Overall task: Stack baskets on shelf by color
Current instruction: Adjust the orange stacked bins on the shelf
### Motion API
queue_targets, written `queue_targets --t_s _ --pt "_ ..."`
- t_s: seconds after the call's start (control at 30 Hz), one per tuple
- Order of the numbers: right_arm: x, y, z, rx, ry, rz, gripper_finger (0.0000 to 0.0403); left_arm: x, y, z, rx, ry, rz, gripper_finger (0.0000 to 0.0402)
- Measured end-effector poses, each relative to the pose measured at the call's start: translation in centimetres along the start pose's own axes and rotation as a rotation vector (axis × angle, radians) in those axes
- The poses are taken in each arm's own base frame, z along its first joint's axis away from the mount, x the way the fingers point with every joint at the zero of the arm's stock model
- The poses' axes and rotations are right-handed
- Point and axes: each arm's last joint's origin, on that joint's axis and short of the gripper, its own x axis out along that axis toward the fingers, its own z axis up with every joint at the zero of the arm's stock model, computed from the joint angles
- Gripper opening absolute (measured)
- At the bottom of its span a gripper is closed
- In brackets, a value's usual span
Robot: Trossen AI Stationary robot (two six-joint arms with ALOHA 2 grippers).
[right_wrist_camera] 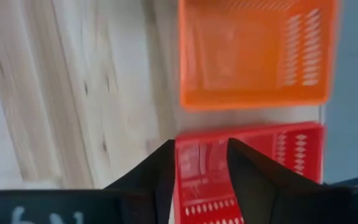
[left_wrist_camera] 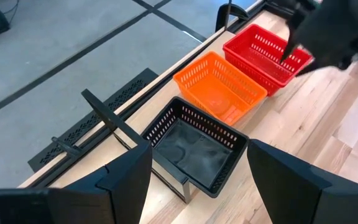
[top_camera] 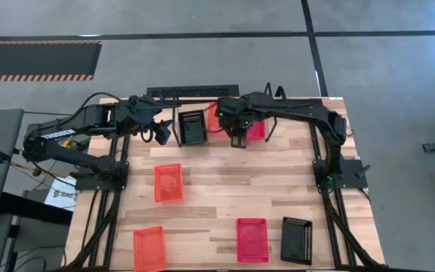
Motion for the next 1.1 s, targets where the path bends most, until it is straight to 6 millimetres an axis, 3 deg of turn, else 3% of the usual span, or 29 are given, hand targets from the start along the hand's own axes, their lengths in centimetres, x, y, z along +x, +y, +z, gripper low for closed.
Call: queue_targets --t_s 0.13,0.3,0.47,0.67,0.9,1.1 --pt "-1.1 -0.7 0.7 0.071 -0.081 -0.010 0.0124 0.0 0.1 -0.1 0.006 0.011 0.005 0.0251" --pt "-0.6 -1.4 1.2 0.170 -0.138 0.046 0.0015 0.0 0.1 -0.2 0.014 0.023 0.010 0.0251" --pt "1.0 -2.2 2.6 0.330 -0.213 0.044 0.0020 0.0 0.2 -0.4 0.022 0.038 0.015 0.0251" --pt "2.0 -1.9 4.0 0.388 -0.286 0.037 0.0006 0.0 0.2 -0.5 0.030 0.053 0.016 0.0251" --pt "3.3 -1.9 4.1 0.468 -0.247 0.031 0.0003 0.0 0.2 -0.5 0.030 0.054 0.015 0.0251" --pt "3.3 -1.8 4.1 0.469 -0.251 0.036 0.0002 0.0 0.2 -0.5 0.030 0.054 0.015 0.0251"
